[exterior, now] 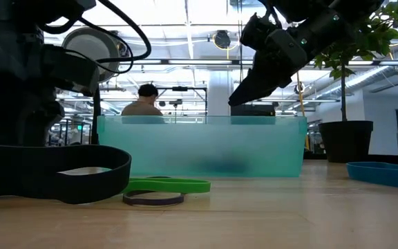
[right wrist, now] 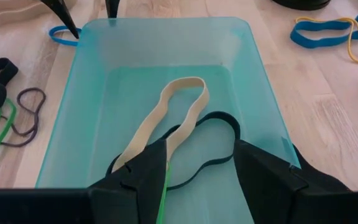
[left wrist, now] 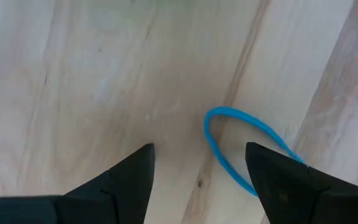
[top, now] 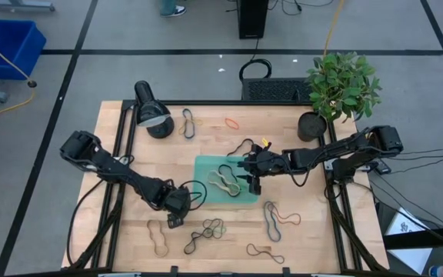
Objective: Pick and place rubber bands into bin
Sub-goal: Put the blue rubber band into the green bin
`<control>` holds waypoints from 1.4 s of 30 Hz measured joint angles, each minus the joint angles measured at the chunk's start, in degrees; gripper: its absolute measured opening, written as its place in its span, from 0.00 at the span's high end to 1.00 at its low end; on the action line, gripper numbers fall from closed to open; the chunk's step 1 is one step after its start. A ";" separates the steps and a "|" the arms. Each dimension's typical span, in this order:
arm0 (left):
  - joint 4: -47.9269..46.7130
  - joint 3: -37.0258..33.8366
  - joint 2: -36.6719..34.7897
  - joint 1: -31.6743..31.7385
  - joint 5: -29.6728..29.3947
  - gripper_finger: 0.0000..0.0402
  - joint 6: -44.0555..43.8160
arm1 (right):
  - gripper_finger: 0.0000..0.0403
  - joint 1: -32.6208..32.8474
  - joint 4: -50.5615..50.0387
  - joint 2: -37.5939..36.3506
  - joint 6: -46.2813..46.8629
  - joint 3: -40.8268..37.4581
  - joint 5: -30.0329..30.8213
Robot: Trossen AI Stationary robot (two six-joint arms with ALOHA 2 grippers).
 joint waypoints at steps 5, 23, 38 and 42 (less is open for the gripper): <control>1.23 -0.15 -0.65 -0.08 0.09 0.36 -2.47 | 0.55 0.00 -1.19 0.01 0.02 -0.02 0.00; 1.08 0.49 4.16 -2.88 -3.23 0.36 0.30 | 0.55 0.00 -1.42 0.00 0.02 -0.02 -0.02; 1.72 1.10 3.83 -3.07 -3.64 0.61 2.12 | 0.55 0.00 -1.40 0.02 0.02 -0.02 -0.02; 2.57 1.08 3.85 -3.07 -3.73 0.73 2.47 | 0.56 0.00 -1.40 0.01 0.02 -0.02 -0.03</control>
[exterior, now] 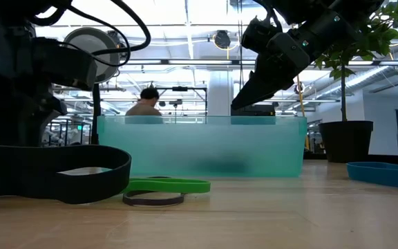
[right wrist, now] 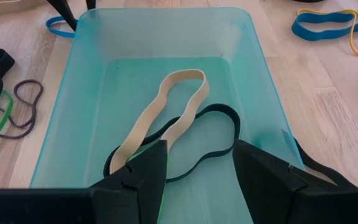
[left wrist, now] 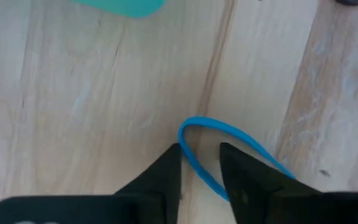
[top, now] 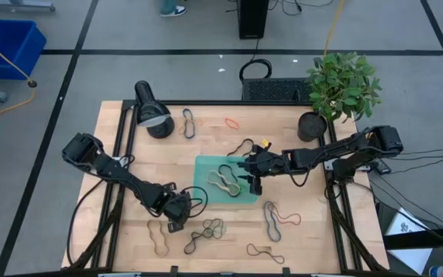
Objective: Pick and place rubber bands into bin
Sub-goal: Put the blue rubber band into the green bin
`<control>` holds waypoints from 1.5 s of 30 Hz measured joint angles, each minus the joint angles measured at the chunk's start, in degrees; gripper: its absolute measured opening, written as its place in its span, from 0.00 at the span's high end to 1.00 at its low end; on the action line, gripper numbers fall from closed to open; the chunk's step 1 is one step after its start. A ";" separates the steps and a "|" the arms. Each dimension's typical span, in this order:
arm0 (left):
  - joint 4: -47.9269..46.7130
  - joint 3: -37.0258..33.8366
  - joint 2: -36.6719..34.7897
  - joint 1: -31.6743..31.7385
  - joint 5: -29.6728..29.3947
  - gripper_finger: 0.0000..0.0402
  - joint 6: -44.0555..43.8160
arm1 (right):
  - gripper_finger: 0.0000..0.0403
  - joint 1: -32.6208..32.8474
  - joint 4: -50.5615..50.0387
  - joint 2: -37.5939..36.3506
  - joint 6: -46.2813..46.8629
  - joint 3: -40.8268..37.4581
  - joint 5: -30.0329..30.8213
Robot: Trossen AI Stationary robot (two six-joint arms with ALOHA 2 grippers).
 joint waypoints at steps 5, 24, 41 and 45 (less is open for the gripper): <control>0.59 0.02 0.04 -0.11 -1.57 0.84 -0.02 | 0.56 0.00 0.00 0.00 0.00 0.00 0.01; -0.55 -0.33 -5.31 0.13 1.98 0.99 0.65 | 0.56 0.04 0.07 0.01 0.02 0.00 -0.19; 16.30 -0.02 -27.31 6.69 -9.65 0.99 12.12 | 0.57 0.04 1.31 0.02 0.69 0.00 -0.39; 24.94 0.03 -26.78 10.30 -10.97 0.98 20.03 | 0.56 0.07 1.29 0.02 4.01 0.00 -0.40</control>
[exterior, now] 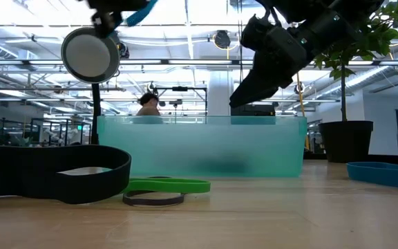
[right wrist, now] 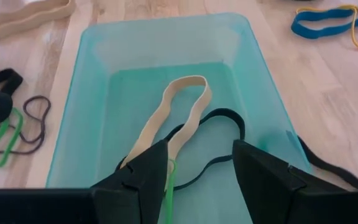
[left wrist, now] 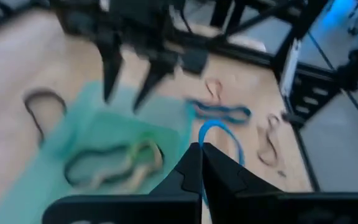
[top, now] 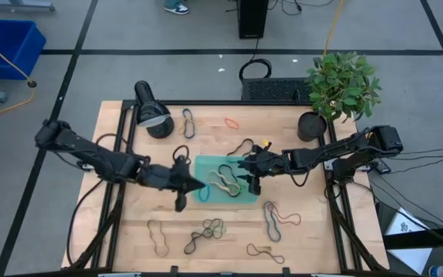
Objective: Pick and place rubber bands into bin
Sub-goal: Put the blue rubber band into the green bin
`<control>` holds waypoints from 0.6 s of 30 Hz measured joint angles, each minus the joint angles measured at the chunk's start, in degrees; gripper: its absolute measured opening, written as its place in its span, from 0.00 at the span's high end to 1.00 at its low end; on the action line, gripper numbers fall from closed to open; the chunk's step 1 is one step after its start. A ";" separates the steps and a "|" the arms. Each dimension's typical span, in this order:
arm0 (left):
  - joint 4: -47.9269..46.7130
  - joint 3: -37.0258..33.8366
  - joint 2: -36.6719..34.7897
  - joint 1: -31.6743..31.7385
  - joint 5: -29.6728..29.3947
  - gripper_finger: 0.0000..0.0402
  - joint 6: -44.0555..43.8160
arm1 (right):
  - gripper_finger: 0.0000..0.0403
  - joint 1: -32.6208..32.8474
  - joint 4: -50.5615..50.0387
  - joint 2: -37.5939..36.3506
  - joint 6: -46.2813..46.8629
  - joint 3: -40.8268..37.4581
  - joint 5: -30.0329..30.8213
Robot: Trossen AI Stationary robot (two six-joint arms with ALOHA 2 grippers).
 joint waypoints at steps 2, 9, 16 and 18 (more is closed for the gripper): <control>1.66 0.04 1.35 1.79 -0.06 0.99 2.74 | 0.56 0.00 -0.04 -0.01 1.25 0.00 -0.02; 2.07 0.04 8.42 7.44 -0.11 0.98 4.95 | 0.57 1.37 0.00 -0.10 1.98 0.00 -0.02; 3.10 0.03 14.39 10.34 3.57 0.97 4.90 | 0.56 3.78 -0.94 -5.48 -0.38 -0.02 0.04; 3.72 0.03 15.34 10.63 3.62 0.97 5.29 | 0.56 4.20 -1.33 -8.07 -0.46 0.00 0.04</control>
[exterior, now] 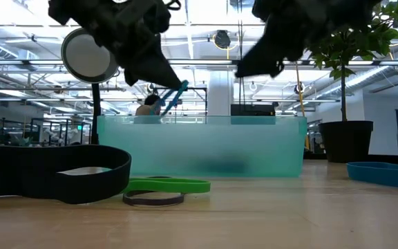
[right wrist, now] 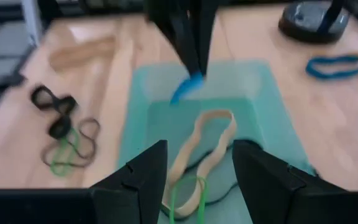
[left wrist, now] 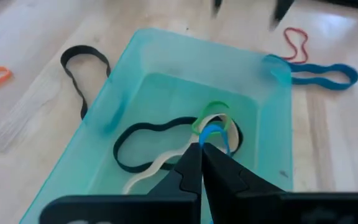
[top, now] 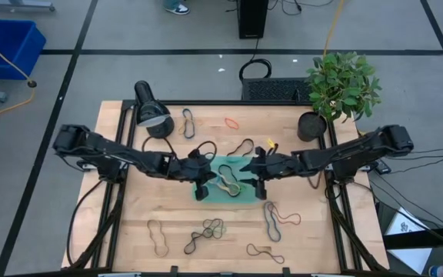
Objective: Pick and place rubber bands into bin
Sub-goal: Put the blue rubber band into the green bin
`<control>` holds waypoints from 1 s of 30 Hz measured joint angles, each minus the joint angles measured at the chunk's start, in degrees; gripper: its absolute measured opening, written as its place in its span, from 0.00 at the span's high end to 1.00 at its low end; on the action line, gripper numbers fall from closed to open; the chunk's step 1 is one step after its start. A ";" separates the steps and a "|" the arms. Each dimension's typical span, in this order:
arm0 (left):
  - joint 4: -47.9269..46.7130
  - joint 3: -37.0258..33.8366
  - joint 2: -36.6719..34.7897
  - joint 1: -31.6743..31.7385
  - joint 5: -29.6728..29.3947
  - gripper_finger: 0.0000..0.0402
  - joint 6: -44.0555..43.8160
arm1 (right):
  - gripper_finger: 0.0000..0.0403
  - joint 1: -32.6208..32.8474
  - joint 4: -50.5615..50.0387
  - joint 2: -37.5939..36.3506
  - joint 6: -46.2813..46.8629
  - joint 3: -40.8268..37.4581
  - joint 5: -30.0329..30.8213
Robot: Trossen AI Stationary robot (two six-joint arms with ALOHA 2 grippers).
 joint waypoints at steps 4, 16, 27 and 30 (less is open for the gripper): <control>0.71 0.01 1.37 0.72 1.32 0.99 1.04 | 0.57 1.07 -2.67 -4.79 -0.07 0.00 0.11; 2.03 -0.03 8.23 1.01 1.55 0.98 0.97 | 0.57 6.81 -11.94 -12.82 4.56 0.00 0.13; 3.01 -0.03 10.17 1.02 0.93 0.84 1.26 | 0.56 12.95 -22.34 -13.12 12.38 0.00 0.49; 3.11 -0.03 10.17 1.03 0.93 0.83 1.25 | 0.56 14.13 -23.72 -13.11 14.36 0.00 0.50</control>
